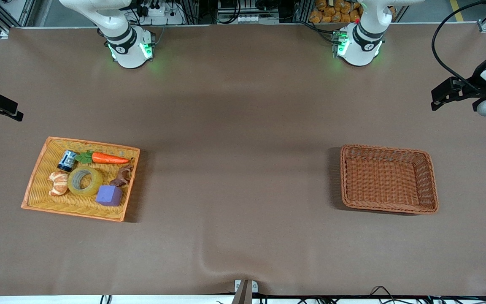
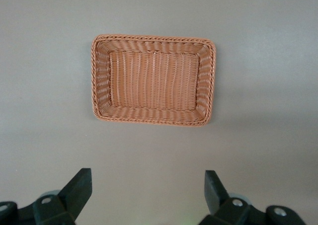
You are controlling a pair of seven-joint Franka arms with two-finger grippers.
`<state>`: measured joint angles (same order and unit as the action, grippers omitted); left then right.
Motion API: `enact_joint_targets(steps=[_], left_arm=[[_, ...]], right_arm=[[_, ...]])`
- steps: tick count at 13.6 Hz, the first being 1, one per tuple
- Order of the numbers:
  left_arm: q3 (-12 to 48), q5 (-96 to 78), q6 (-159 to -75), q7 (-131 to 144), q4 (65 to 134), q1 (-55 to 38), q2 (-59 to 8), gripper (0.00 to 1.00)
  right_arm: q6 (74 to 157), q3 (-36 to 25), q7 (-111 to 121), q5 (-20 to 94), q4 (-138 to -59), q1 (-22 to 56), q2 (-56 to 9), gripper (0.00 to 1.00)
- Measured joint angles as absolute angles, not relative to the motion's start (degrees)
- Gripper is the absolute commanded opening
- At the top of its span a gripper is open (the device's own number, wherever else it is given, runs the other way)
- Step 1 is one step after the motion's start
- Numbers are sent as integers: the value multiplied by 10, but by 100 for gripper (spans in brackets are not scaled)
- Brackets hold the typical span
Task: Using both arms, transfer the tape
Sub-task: 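Move the right gripper over the tape roll in the orange tray, then lower the right gripper and close it on the tape roll's rim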
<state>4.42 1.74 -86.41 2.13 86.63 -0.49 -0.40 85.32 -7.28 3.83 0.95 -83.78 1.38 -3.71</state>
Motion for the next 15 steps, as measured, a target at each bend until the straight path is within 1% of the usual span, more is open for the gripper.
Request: enact_joint_targets(steps=[4, 5, 9, 13, 14, 15], left_arm=[[44, 4, -865, 21, 868, -5, -6, 100], [44, 4, -866, 21, 868, -4, -7, 100], [44, 4, -873, 21, 868, -3, -18, 100], [44, 4, -879, 21, 869, -3, -33, 100], [44, 4, -880, 21, 869, -3, -35, 100], [44, 4, -882, 21, 869, -3, -36, 100]], right_arm=[[856, -72, 41, 9, -842, 14, -44, 100], [869, -71, 44, 9, -850, 15, -50, 100], [984, -68, 116, 9, -912, 27, -91, 100], [1057, -70, 215, 9, -946, 23, -164, 100], [1091, -71, 231, 9, -961, 21, -186, 100], [1142, -72, 241, 9, -984, 20, -207, 100]])
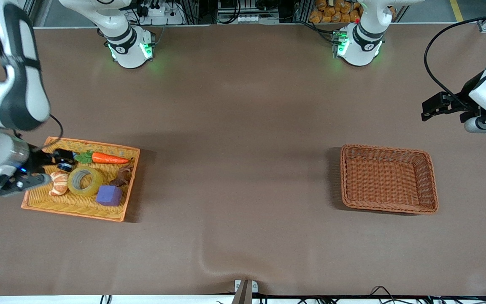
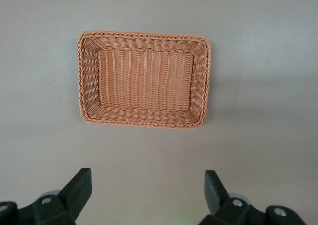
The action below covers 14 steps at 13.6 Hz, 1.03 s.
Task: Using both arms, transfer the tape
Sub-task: 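Lower the right gripper and close it on the tape roll's rim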
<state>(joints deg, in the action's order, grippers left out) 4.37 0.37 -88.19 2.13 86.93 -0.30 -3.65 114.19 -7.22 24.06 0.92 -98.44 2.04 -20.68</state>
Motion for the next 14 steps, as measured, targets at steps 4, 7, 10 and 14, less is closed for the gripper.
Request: enact_joint_targets(steps=[4, 7, 10, 14], left_arm=[[44, 4, -909, 21, 870, -2, -48, 100], [44, 4, -937, 20, 870, -3, -66, 100], [44, 4, -952, 20, 870, -5, -76, 100], [45, 4, -966, 20, 870, -6, -82, 100]], right_arm=[[1332, -72, 250, 9, -1088, 21, -247, 100], [1342, -73, 251, 9, -1105, 20, -249, 100], [1343, -73, 252, 9, -1107, 20, -259, 100], [1362, -74, 252, 9, -1108, 19, -292, 86]])
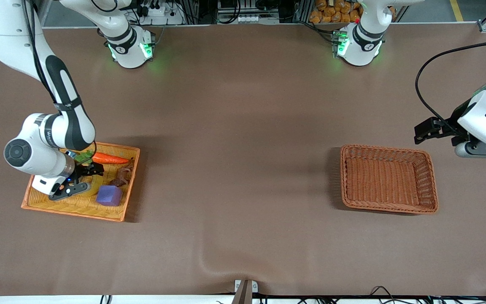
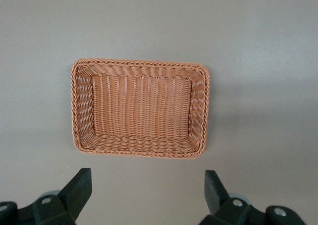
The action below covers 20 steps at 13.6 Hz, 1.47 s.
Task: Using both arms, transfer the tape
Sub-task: 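Lower the right gripper and close it on the tape roll's rim, then lift the tape roll out of the tray with the right gripper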
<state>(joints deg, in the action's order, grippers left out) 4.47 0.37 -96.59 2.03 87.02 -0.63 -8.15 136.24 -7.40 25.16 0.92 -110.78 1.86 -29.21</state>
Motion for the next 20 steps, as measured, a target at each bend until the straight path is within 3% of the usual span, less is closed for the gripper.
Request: enact_joint_targets(steps=[2, 5, 6, 12, 18, 20], left_arm=[[45, 4, -974, 20, 870, -7, -82, 100], [46, 4, -982, 20, 870, -7, -82, 100], [46, 4, -983, 20, 870, -7, -82, 100], [46, 4, -989, 20, 870, -8, -82, 100], [45, 4, -990, 20, 870, -4, -82, 100], [45, 4, -990, 19, 870, -4, -84, 100]], right_arm=[[1365, -74, 252, 9, -1108, 18, -300, 64], [1368, -74, 252, 9, -1108, 15, -306, 15], [1368, -74, 252, 9, -1108, 15, -306, 3], [1348, -73, 265, 9, -1091, 15, -296, 0], [1058, -68, 223, 10, -920, 42, -241, 0], [1037, -65, 152, 11, -896, 85, -239, 0]])
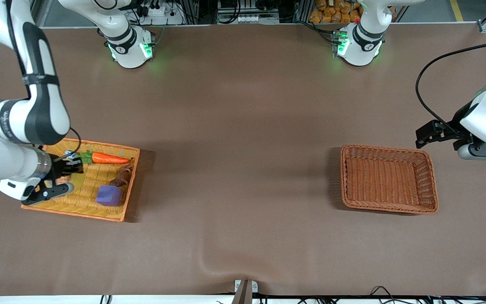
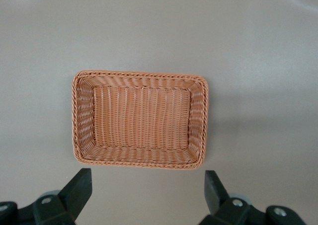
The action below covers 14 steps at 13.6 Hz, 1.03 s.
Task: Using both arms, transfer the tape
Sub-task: 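Lift the tape roll out of the tray with the right gripper, then carry the tape roll to the table center and set it down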
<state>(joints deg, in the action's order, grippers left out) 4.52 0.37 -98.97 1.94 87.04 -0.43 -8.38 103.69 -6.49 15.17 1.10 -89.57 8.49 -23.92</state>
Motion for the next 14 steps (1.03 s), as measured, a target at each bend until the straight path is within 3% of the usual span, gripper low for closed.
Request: enact_joint_targets(steps=[5, 9, 14], left_arm=[[45, 4, -990, 19, 870, -3, -86, 100], [45, 4, -990, 19, 871, -5, -87, 100], [45, 4, -990, 19, 871, -6, -89, 100]], right_arm=[[1041, -58, -93, 12, -890, 253, -254, 0], [1063, -54, -262, 89, -821, 357, -322, 0], [1262, -23, -433, 158, -772, 437, -426, 0]])
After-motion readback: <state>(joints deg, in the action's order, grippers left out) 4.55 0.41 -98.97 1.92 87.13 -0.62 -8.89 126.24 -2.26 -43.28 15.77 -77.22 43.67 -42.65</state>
